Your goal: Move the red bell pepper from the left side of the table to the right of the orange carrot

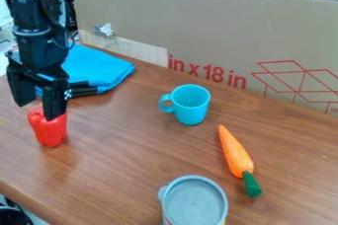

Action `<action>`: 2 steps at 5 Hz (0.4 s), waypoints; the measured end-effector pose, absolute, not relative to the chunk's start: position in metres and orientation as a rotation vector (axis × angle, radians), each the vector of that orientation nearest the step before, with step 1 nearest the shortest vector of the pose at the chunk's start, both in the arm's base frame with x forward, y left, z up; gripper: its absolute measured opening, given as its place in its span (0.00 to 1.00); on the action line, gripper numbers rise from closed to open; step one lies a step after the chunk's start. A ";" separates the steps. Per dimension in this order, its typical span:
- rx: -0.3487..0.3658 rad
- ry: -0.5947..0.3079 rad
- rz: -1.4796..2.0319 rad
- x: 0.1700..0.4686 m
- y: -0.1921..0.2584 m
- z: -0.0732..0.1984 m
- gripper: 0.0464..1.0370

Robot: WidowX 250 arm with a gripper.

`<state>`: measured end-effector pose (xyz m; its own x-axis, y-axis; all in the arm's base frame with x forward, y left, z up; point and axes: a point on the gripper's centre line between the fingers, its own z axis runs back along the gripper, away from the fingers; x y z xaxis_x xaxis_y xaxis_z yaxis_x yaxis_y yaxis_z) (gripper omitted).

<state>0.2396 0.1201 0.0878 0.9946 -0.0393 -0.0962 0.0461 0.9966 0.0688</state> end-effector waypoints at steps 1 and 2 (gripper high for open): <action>0.066 0.098 -0.035 0.242 0.124 0.083 0.96; 0.052 0.085 -0.020 0.244 0.125 0.081 0.96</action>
